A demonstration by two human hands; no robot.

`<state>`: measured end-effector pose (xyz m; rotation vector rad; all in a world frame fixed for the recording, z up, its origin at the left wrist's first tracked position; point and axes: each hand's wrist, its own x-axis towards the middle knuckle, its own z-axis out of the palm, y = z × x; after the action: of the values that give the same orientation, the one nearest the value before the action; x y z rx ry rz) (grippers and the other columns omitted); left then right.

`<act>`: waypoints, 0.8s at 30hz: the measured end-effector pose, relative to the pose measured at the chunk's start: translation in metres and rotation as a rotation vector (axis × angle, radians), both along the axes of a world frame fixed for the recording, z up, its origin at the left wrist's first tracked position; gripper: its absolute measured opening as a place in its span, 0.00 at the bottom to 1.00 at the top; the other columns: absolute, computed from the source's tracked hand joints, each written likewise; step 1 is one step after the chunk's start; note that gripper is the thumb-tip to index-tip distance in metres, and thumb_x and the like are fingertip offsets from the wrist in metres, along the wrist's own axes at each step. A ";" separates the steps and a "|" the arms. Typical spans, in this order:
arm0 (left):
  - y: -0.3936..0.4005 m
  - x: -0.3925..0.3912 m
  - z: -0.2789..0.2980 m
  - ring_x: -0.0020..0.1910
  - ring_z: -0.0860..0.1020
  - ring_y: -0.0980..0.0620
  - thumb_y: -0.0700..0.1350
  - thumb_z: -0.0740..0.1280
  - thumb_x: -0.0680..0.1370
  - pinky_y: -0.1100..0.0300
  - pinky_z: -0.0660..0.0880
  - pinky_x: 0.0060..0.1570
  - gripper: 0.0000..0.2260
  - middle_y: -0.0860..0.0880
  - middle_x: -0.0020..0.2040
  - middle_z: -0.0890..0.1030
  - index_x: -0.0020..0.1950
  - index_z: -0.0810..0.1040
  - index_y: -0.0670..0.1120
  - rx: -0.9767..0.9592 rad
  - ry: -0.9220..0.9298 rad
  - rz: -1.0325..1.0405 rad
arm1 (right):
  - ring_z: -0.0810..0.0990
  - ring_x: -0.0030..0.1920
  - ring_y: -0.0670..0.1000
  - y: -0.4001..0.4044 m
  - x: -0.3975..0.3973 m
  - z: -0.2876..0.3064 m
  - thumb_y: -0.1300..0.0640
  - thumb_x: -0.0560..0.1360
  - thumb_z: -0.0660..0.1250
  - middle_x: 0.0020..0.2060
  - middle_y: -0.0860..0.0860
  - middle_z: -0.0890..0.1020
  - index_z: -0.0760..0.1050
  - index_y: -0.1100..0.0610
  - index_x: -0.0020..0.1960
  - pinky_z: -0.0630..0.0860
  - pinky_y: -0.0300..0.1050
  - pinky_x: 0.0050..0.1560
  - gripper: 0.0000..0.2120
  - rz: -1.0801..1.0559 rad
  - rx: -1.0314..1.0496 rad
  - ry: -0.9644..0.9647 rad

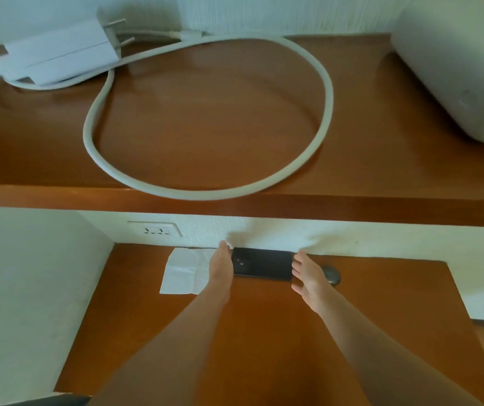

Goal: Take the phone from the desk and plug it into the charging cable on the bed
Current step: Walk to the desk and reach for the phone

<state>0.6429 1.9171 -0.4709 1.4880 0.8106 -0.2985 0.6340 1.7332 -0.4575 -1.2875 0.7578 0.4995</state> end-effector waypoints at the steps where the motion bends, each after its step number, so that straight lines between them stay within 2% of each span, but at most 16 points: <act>1: 0.001 -0.001 -0.001 0.73 0.67 0.43 0.60 0.49 0.83 0.43 0.61 0.73 0.25 0.46 0.73 0.70 0.76 0.65 0.49 -0.019 -0.019 0.022 | 0.62 0.74 0.57 -0.001 0.000 0.000 0.46 0.81 0.54 0.74 0.57 0.65 0.62 0.59 0.74 0.58 0.59 0.73 0.27 -0.006 0.012 0.008; 3: 0.003 -0.001 0.001 0.68 0.71 0.43 0.56 0.52 0.83 0.43 0.66 0.70 0.21 0.45 0.68 0.75 0.70 0.71 0.47 -0.002 -0.011 0.037 | 0.61 0.74 0.56 0.000 0.000 -0.001 0.45 0.82 0.52 0.74 0.56 0.63 0.59 0.58 0.75 0.56 0.58 0.73 0.26 -0.035 0.039 0.030; 5: 0.003 0.000 0.001 0.63 0.75 0.45 0.51 0.56 0.83 0.44 0.71 0.66 0.14 0.44 0.62 0.79 0.60 0.77 0.47 0.037 -0.031 0.042 | 0.64 0.72 0.56 0.001 0.000 -0.001 0.48 0.82 0.54 0.73 0.56 0.66 0.60 0.58 0.74 0.62 0.57 0.71 0.24 -0.067 -0.012 0.043; 6: 0.004 -0.001 0.003 0.61 0.76 0.45 0.47 0.58 0.83 0.46 0.73 0.65 0.12 0.44 0.61 0.80 0.59 0.77 0.46 0.058 -0.031 0.025 | 0.67 0.70 0.57 0.001 -0.002 -0.002 0.50 0.81 0.57 0.71 0.56 0.68 0.61 0.58 0.73 0.66 0.56 0.69 0.23 -0.076 -0.044 0.044; 8: 0.006 -0.002 -0.001 0.61 0.76 0.45 0.43 0.60 0.82 0.48 0.74 0.64 0.13 0.44 0.60 0.80 0.64 0.77 0.44 0.109 -0.020 0.001 | 0.72 0.66 0.57 0.002 -0.006 -0.006 0.54 0.80 0.62 0.66 0.56 0.72 0.65 0.58 0.69 0.73 0.54 0.62 0.19 -0.073 -0.074 0.047; 10: 0.007 -0.004 -0.002 0.59 0.77 0.44 0.42 0.63 0.81 0.49 0.76 0.62 0.13 0.43 0.59 0.80 0.65 0.77 0.43 0.107 -0.009 -0.007 | 0.76 0.60 0.56 0.002 -0.010 -0.010 0.58 0.78 0.66 0.61 0.56 0.75 0.69 0.58 0.65 0.79 0.48 0.52 0.17 -0.056 -0.102 0.050; 14: 0.009 -0.006 -0.001 0.52 0.81 0.44 0.42 0.69 0.78 0.52 0.81 0.52 0.10 0.42 0.52 0.83 0.59 0.79 0.43 -0.042 -0.016 0.028 | 0.76 0.52 0.52 0.003 -0.013 -0.013 0.56 0.76 0.69 0.51 0.51 0.75 0.72 0.54 0.56 0.79 0.44 0.45 0.10 0.041 -0.191 -0.038; 16: 0.013 -0.005 0.001 0.51 0.83 0.43 0.42 0.71 0.77 0.50 0.82 0.52 0.11 0.40 0.51 0.83 0.57 0.80 0.41 -0.143 -0.023 0.049 | 0.76 0.51 0.52 0.002 -0.012 -0.012 0.55 0.75 0.70 0.50 0.50 0.76 0.73 0.52 0.52 0.80 0.44 0.45 0.09 0.046 -0.218 -0.071; 18: 0.015 -0.004 0.007 0.51 0.83 0.43 0.42 0.72 0.75 0.49 0.81 0.52 0.12 0.38 0.51 0.84 0.56 0.80 0.39 -0.230 -0.033 0.072 | 0.77 0.54 0.54 0.001 -0.010 -0.011 0.55 0.74 0.71 0.52 0.53 0.78 0.75 0.54 0.51 0.81 0.47 0.47 0.08 0.029 -0.208 -0.079; 21: 0.010 -0.007 0.017 0.52 0.83 0.42 0.42 0.73 0.75 0.48 0.81 0.52 0.11 0.38 0.51 0.84 0.54 0.80 0.40 -0.357 -0.060 0.170 | 0.79 0.52 0.55 0.003 -0.010 -0.004 0.56 0.74 0.71 0.50 0.54 0.79 0.75 0.52 0.46 0.81 0.45 0.42 0.05 -0.021 -0.136 -0.070; 24: 0.004 -0.014 0.025 0.53 0.83 0.42 0.42 0.73 0.75 0.47 0.80 0.55 0.12 0.38 0.53 0.84 0.56 0.79 0.40 -0.437 -0.094 0.205 | 0.80 0.50 0.55 0.004 -0.013 0.002 0.57 0.74 0.71 0.49 0.55 0.80 0.75 0.53 0.47 0.82 0.45 0.41 0.05 -0.077 -0.057 -0.056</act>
<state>0.6288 1.9207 -0.4455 0.9946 0.7588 -0.2316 0.6206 1.7372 -0.4555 -1.3153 0.7760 0.3807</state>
